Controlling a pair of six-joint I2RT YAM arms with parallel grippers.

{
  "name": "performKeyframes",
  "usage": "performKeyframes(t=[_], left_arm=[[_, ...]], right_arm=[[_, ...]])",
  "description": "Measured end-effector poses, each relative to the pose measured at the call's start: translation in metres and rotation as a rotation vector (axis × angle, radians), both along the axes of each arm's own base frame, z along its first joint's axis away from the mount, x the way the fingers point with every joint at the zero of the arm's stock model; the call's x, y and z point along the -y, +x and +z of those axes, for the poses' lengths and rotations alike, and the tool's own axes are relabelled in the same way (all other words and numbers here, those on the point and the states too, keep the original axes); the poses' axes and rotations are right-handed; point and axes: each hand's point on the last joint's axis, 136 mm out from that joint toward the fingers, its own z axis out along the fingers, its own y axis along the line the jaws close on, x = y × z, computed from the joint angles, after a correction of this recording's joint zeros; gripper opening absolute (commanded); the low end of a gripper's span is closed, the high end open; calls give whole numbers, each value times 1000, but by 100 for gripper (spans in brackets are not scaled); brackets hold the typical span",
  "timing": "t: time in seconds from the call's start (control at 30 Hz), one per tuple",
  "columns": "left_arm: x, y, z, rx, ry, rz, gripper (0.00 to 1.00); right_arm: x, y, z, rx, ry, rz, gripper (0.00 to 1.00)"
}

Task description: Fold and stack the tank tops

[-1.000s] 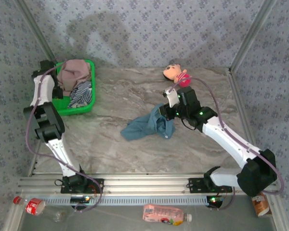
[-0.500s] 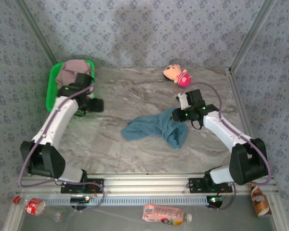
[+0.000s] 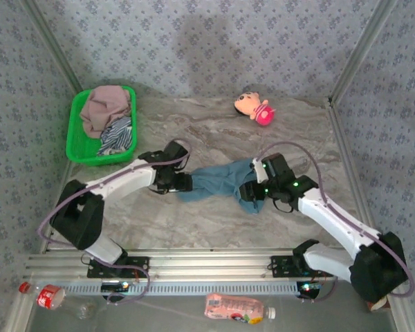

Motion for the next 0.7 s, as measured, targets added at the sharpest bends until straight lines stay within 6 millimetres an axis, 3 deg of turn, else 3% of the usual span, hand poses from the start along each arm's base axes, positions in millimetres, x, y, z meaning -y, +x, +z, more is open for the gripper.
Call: performKeyframes(t=[0.2,0.27,0.37,0.43,0.5,0.6,0.7], left_arm=[[13,0,-27,-32,10,5,59],[15,-1,-33,-40,18,6,52],[17,0,-42,-50,24,9,36],[19,2,-47,-51,23,14,16],[20,4,-47,-45,21,19,1],[19,10,-40,-24,40,16,0],[17,17,-27,-1,69,9,0]], right_arm=[[-17,-3,-46,-75,-50,56,64],[-21,-2,-58,-86,-66,64,60],[-21,8,-68,-72,-92,54,35],[-18,14,-73,-63,-103,41,19],[-15,22,-73,-47,-106,21,8],[-9,30,-63,2,-111,0,0],[-3,36,-33,90,-94,-22,0]])
